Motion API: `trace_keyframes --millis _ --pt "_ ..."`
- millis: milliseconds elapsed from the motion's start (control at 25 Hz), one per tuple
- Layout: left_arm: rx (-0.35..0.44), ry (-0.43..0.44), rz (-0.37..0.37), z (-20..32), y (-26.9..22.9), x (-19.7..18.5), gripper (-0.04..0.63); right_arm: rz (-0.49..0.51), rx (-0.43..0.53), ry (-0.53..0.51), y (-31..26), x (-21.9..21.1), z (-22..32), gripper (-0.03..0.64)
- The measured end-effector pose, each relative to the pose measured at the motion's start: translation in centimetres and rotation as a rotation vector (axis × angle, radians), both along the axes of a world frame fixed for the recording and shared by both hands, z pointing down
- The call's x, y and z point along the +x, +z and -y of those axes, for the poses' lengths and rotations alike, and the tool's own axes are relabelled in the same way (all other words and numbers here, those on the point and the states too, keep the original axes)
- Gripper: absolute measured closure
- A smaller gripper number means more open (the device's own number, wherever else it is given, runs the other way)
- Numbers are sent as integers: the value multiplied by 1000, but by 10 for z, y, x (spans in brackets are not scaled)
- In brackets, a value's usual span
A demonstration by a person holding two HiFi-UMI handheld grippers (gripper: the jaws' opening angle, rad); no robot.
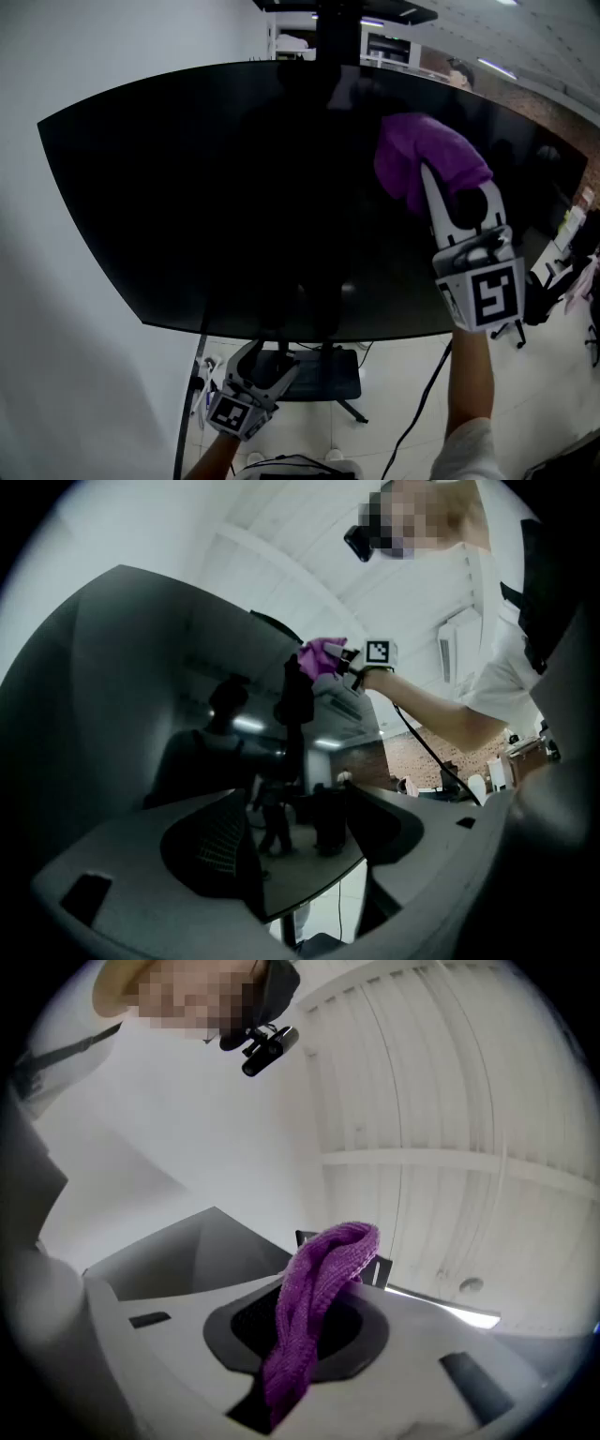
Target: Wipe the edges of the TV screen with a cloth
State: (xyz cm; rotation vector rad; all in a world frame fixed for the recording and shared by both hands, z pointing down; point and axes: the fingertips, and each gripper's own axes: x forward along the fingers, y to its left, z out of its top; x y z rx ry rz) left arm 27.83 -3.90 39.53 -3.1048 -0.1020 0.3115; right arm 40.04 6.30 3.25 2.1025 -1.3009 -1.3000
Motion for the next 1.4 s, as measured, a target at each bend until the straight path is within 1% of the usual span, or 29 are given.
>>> trace_keyframes --millis 120,280,360,440,560,720,800,880,960,1120,1200,1320,1400 --pt "0 7 -2 -6 0 -8 270 -81 -11 38 -49 -13 24 548" --pt "-8 -20 -18 -3 -2 -22 270 -178 -68 148 -90 -24 69 548" --pt "-18 -36 -19 0 -2 -27 270 -186 -100 150 -103 -25 93 548" --pt "-24 -41 -10 1 -1 -29 270 -173 -132 138 -110 -23 108 548" --pt "-16 -34 -6 0 -1 -29 270 -146 -170 176 -111 -13 108 546" --pt "19 -21 0 -3 9 -25 270 -115 -192 249 -104 7 84 543" --pt "20 13 5 -16 9 -19 270 -84 -186 267 -100 19 65 538" --pt "49 42 -1 -26 19 -9 270 -40 -168 277 -99 33 42 538" --pt "59 82 -3 -45 20 5 270 -13 -158 305 -99 52 17 538" --pt "29 191 18 -92 19 40 270 14 -151 413 -95 105 -42 538" --pt "9 249 28 -114 14 49 270 40 -135 466 -94 129 -73 537" --pt "-15 315 51 -140 18 55 270 113 -122 521 -94 165 -117 535" --pt "-12 336 62 -151 31 64 270 148 -136 572 -96 182 -144 535"
